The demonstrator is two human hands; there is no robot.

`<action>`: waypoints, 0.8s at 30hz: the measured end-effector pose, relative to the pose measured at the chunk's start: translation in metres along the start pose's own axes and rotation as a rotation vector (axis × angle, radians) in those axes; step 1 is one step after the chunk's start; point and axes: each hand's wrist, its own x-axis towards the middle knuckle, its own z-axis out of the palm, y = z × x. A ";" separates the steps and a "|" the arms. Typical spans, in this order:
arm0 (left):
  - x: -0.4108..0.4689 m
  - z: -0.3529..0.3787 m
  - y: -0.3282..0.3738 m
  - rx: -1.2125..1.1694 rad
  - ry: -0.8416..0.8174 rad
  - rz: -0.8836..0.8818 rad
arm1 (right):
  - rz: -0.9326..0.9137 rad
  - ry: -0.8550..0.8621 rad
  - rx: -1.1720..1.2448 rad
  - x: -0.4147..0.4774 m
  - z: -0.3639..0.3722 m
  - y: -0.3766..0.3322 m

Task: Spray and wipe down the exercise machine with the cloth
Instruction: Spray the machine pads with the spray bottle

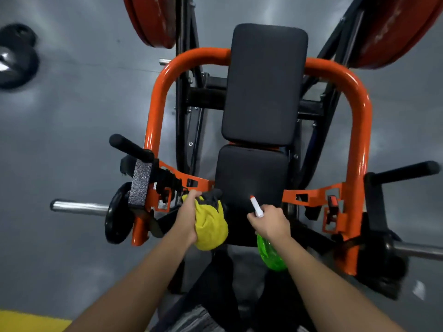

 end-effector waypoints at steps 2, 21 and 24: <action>0.001 -0.006 0.003 0.015 -0.007 -0.006 | -0.003 0.000 -0.052 -0.003 0.002 -0.002; -0.009 0.001 -0.004 0.345 0.080 0.030 | 0.227 -0.045 -0.098 -0.011 -0.017 0.070; -0.007 -0.002 -0.005 0.371 0.123 0.033 | 0.214 -0.134 -0.110 -0.011 -0.005 0.077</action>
